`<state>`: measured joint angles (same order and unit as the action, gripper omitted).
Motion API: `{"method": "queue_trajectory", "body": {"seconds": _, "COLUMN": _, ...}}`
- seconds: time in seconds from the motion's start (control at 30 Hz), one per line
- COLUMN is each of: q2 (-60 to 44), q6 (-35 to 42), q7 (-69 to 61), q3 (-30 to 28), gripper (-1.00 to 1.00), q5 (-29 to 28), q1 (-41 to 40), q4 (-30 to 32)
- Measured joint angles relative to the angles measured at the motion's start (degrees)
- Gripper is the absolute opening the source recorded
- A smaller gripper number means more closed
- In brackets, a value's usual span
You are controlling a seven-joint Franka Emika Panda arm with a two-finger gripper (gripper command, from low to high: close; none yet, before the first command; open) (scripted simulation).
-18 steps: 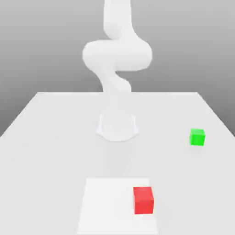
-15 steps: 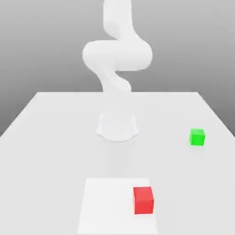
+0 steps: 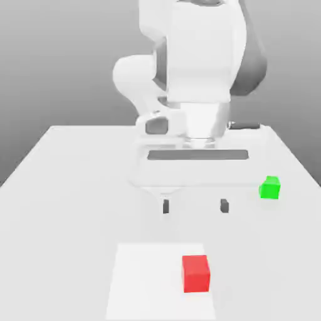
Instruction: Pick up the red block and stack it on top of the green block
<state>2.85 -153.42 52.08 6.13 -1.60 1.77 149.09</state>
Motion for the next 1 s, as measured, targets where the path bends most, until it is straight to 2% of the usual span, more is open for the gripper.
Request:
{"method": "queue_trajectory", "body": {"seconds": 0.13, "q2": -8.29, "q6": -4.61, "q7": 1.04, "q3": 0.01, "gripper": 0.0, "q5": -0.25, "q1": 1.15, "q4": 2.68}}
{"method": "queue_trajectory", "body": {"seconds": 0.3, "q2": -18.65, "q6": -13.06, "q7": 3.05, "q3": -2.21, "gripper": 0.0, "q5": -2.82, "q1": 2.86, "q4": 1.64}}
{"method": "queue_trajectory", "body": {"seconds": 0.33, "q2": -19.89, "q6": -14.09, "q7": 3.27, "q3": -2.55, "gripper": -1.0, "q5": -3.13, "q1": 3.13, "q4": 1.46}}
{"method": "queue_trajectory", "body": {"seconds": 0.57, "q2": -19.79, "q6": -14.05, "q7": 3.42, "q3": -2.49, "gripper": -1.0, "q5": -3.26, "q1": 3.07, "q4": 1.48}}
{"method": "queue_trajectory", "body": {"seconds": 0.77, "q2": -8.9, "q6": -4.96, "q7": 0.57, "q3": -0.49, "gripper": -1.0, "q5": 0.16, "q1": 2.46, "q4": 3.24}}
{"method": "queue_trajectory", "body": {"seconds": 1.0, "q2": -1.44, "q6": -2.33, "q7": -13.24, "q3": 7.77, "gripper": -1.0, "q5": 6.31, "q1": 17.72, "q4": 7.75}}
